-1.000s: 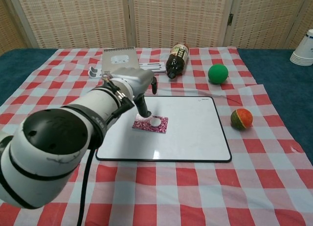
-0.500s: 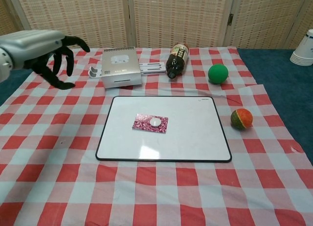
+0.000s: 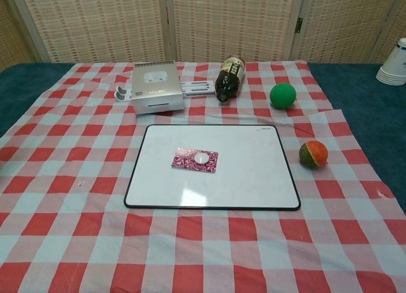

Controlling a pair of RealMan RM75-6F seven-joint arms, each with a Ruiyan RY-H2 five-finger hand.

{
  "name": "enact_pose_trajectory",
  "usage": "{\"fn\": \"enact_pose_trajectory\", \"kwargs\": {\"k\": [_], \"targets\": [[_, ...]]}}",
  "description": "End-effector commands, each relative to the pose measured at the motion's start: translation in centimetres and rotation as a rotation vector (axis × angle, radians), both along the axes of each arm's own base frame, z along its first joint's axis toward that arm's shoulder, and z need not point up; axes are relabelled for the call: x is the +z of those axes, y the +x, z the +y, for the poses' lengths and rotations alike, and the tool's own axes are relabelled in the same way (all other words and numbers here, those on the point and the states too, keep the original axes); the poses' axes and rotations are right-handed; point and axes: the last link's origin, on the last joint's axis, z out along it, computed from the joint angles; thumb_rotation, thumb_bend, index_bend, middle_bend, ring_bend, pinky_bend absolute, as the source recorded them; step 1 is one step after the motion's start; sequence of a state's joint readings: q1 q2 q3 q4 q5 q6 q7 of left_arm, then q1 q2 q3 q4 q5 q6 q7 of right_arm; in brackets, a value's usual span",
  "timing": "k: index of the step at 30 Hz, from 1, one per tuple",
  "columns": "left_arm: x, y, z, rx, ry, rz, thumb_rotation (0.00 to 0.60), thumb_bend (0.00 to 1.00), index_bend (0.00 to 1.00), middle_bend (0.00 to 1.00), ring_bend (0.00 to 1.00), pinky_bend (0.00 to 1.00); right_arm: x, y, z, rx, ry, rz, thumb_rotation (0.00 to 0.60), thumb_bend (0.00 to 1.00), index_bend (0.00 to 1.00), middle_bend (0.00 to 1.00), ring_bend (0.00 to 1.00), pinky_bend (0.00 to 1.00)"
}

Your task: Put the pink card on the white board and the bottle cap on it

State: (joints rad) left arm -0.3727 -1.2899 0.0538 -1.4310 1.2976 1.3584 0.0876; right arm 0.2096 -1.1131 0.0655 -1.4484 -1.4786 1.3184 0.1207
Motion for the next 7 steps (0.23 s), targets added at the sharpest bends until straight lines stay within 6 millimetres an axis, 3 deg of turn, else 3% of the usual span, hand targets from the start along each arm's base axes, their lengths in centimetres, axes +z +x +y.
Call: {"fn": "enact_pose_trajectory", "kwargs": {"k": [1, 7], "targets": [[0.53, -0.56, -0.08, 0.01, 0.009, -0.003, 0.6, 0.17, 0.0, 0.0, 0.0, 0.0, 0.03, -0.05, -0.22, -0.004, -0.003, 0.001, 0.6, 0.12, 0.02, 0.06, 0.0, 0.22], [0.03, -0.47, 0.38, 0.011, -0.016, -0.018, 0.6, 0.17, 0.0, 0.0, 0.0, 0.0, -0.08, -0.18, -0.5, -0.014, -0.001, 0.004, 0.6, 0.12, 0.02, 0.06, 0.0, 0.22]]}}
